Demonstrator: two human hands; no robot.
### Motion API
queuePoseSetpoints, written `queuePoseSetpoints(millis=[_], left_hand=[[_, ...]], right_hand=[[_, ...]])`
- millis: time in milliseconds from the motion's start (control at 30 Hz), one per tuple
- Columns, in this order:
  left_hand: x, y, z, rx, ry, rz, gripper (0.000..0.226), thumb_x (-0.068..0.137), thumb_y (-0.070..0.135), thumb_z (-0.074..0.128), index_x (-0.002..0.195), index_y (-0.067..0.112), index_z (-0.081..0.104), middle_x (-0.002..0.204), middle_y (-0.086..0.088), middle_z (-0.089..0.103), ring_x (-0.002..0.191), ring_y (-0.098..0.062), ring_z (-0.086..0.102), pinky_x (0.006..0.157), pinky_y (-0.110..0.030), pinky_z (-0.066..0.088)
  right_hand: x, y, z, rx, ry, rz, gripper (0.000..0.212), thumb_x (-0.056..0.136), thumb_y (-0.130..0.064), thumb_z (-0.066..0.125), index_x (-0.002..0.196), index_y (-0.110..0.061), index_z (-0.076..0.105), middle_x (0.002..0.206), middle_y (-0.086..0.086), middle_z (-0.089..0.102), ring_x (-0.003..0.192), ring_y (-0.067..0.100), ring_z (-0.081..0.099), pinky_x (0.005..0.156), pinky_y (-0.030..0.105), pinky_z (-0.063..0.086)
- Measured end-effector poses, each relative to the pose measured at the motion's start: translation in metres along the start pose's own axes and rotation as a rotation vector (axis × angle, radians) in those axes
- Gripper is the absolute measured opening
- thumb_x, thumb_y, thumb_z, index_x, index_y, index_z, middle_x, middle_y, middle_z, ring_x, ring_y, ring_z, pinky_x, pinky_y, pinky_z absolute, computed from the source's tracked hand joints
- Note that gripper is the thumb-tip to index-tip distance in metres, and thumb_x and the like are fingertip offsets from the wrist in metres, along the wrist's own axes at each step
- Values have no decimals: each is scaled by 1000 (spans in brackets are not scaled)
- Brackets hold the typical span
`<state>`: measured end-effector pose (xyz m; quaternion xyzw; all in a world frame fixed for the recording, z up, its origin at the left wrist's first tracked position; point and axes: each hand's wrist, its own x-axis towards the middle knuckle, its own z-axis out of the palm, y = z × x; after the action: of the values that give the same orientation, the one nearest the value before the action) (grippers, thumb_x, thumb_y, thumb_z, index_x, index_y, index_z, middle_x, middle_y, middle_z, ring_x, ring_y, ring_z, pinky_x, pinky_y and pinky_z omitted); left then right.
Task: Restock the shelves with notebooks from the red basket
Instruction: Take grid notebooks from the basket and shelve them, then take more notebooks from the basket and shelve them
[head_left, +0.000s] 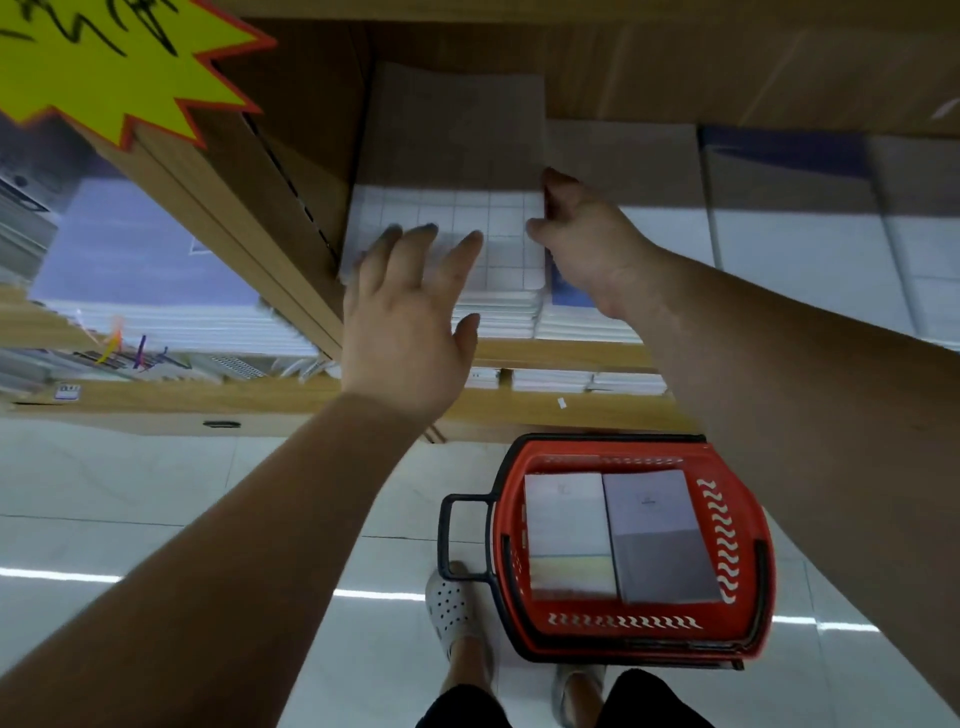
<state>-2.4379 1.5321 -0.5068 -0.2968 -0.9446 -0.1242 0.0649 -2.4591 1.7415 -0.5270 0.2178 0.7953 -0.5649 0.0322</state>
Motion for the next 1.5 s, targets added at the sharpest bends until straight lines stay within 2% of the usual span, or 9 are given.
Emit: queuePoseSetpoints(millis=[133, 400, 567, 733, 1033, 1133, 1267, 1400, 1500], left_hand=[[40, -10, 11, 170, -295, 14, 67, 102, 53, 43, 158, 46, 7, 171, 1, 3, 157, -28, -4, 123, -61, 1], [46, -14, 14, 183, -326, 32, 63, 104, 52, 39, 158, 47, 7, 171, 2, 4, 157, -27, -3, 122, -63, -1], [21, -3, 10, 120, -179, 127, 65, 101, 38, 54, 159, 35, 26, 167, -9, 21, 155, -33, 10, 122, -62, 6], [-48, 41, 50, -159, 81, 314, 47, 88, 23, 66, 134, 14, 63, 137, -20, 56, 124, -45, 54, 102, -58, 43], [-148, 134, 204, -169, -699, -65, 67, 92, 42, 63, 153, 30, 38, 154, -5, 41, 137, -32, 41, 112, -47, 40], [-180, 163, 266, -246, -839, -201, 75, 94, 40, 65, 158, 31, 27, 159, -5, 35, 143, -29, 36, 115, -45, 38], [-207, 197, 350, -333, -915, -306, 78, 94, 36, 68, 158, 32, 24, 162, -4, 33, 145, -28, 36, 116, -46, 39], [-223, 217, 425, -417, -964, -395, 82, 93, 35, 71, 159, 29, 24, 162, -4, 33, 146, -29, 37, 117, -47, 38], [-225, 224, 470, -491, -985, -462, 83, 94, 31, 71, 160, 25, 22, 163, -5, 33, 147, -28, 35, 116, -42, 35]], right_hand=[[4, 0, 10, 33, 69, 14, 63, 103, -19, 54, 160, -26, 28, 154, -2, 46, 130, 17, 52, 107, 28, 46], [-22, -8, 11, -37, 91, -10, 50, 103, -15, 54, 152, -18, 43, 143, 4, 58, 127, 19, 57, 103, 29, 49], [-104, 31, 2, 58, 307, -34, 53, 101, -13, 58, 153, -16, 43, 152, 5, 51, 138, 16, 50, 116, 32, 39], [-184, 118, -22, 91, 408, 86, 45, 101, -9, 57, 145, -22, 54, 138, -5, 60, 129, 9, 57, 109, 24, 45], [-232, 317, -74, -313, 124, 436, 55, 100, -30, 60, 152, -29, 43, 156, -2, 46, 137, 20, 48, 114, 37, 39], [-236, 384, -79, -324, 14, 462, 56, 100, -34, 58, 152, -33, 38, 158, -2, 42, 126, 18, 54, 109, 48, 47], [-226, 469, -79, -339, -33, 486, 56, 101, -33, 60, 153, -29, 40, 157, -4, 43, 142, 21, 43, 113, 40, 38], [-208, 543, -69, -317, -46, 508, 40, 100, -28, 59, 139, -31, 51, 127, -1, 65, 105, 22, 68, 89, 38, 58], [-195, 591, -58, -298, -17, 533, 32, 102, -33, 55, 133, -34, 53, 111, -8, 65, 84, 8, 67, 68, 25, 54]])
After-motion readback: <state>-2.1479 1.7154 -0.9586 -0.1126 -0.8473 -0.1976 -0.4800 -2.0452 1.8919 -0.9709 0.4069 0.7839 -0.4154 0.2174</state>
